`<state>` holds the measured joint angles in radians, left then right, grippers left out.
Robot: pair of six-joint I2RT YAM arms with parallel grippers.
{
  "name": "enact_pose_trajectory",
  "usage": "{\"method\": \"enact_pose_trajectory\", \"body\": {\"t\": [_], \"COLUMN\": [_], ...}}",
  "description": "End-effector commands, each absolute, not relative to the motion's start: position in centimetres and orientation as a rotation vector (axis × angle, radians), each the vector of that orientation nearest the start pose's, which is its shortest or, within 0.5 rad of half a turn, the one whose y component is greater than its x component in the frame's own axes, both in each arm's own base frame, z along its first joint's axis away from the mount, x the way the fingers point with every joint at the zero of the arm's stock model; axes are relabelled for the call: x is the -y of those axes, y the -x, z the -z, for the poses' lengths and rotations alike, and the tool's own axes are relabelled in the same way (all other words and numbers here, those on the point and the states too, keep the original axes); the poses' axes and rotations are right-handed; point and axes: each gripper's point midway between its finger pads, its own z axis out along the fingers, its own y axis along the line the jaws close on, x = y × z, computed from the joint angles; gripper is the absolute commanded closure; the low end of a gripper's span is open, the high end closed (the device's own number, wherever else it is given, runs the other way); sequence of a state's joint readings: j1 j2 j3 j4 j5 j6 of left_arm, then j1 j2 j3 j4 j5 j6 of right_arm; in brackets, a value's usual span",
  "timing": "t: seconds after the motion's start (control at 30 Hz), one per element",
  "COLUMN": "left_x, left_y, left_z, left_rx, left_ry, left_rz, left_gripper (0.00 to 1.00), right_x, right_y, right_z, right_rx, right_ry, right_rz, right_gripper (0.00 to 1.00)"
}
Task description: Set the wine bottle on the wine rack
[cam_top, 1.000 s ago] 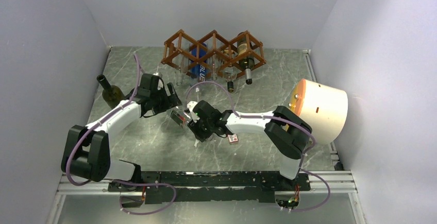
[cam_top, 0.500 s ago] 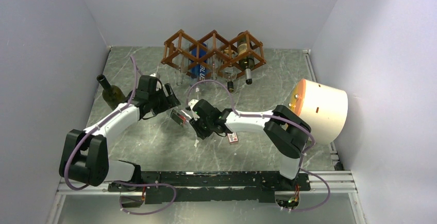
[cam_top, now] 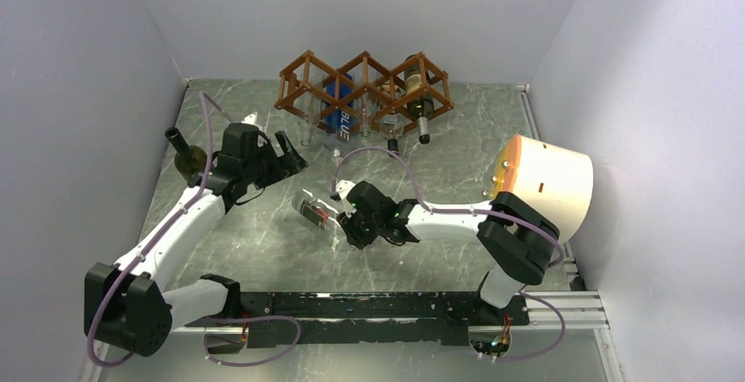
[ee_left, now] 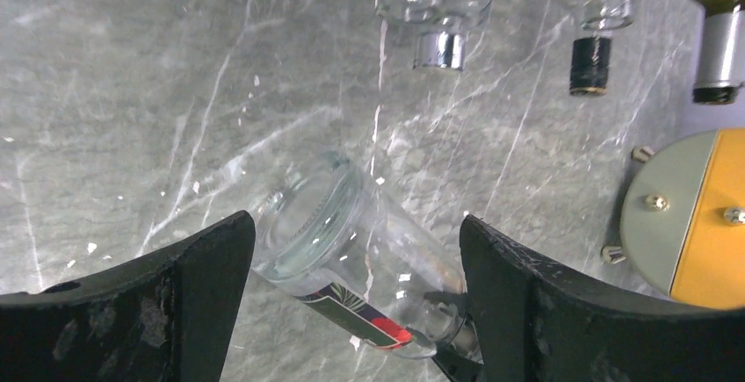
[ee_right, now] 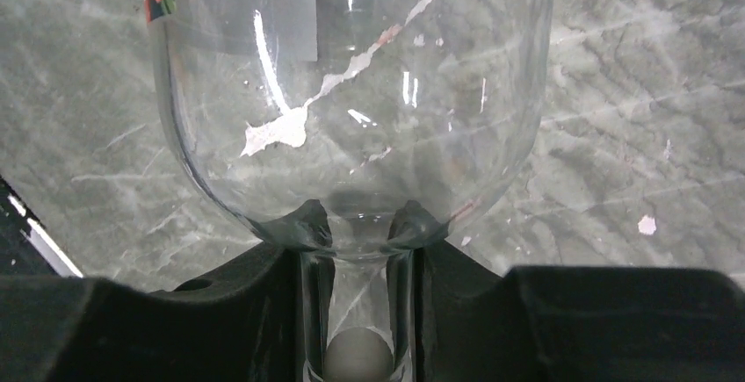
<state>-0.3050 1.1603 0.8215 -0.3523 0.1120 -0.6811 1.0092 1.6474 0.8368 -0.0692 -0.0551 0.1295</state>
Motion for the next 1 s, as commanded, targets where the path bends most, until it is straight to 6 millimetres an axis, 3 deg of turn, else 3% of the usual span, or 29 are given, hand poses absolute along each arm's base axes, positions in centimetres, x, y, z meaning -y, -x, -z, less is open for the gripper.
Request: {"method": "enact_pose_trajectory", "body": {"t": [0.0, 0.3, 0.5, 0.77, 0.97], "left_x": [13.3, 11.3, 9.7, 7.6, 7.5], "left_y": [-30.7, -30.2, -29.3, -27.7, -27.3], "left_z": [-17.8, -24.4, -29.3, -32.5, -32.2], "left_rx": [-2.233, -2.027, -1.88, -1.737, -1.729], "left_ry": [0.399, 0.346, 0.318, 0.34, 0.316], "left_rz": [0.589, 0.535, 0.498, 0.454, 0.446], "left_gripper": [0.1, 0.07, 0.06, 0.06, 0.05], "right_x": [-36.2, -35.5, -34.5, -29.7, -26.9], "right_y": [-20.7, -19.9, -20.5, -25.9, -31.7], "right_z": [-8.5, -15.1, -21.9, -32.6, -36.9], "right_rx": [-2.04, -1.883, -1.76, -1.674, -1.694], "right_ry": [1.016, 0.96, 0.847, 0.415, 0.206], "right_rz": [-0.689, -0.784, -0.788, -0.605, -0.564], "right_gripper": [1.0, 1.0, 1.0, 1.0, 1.0]}}
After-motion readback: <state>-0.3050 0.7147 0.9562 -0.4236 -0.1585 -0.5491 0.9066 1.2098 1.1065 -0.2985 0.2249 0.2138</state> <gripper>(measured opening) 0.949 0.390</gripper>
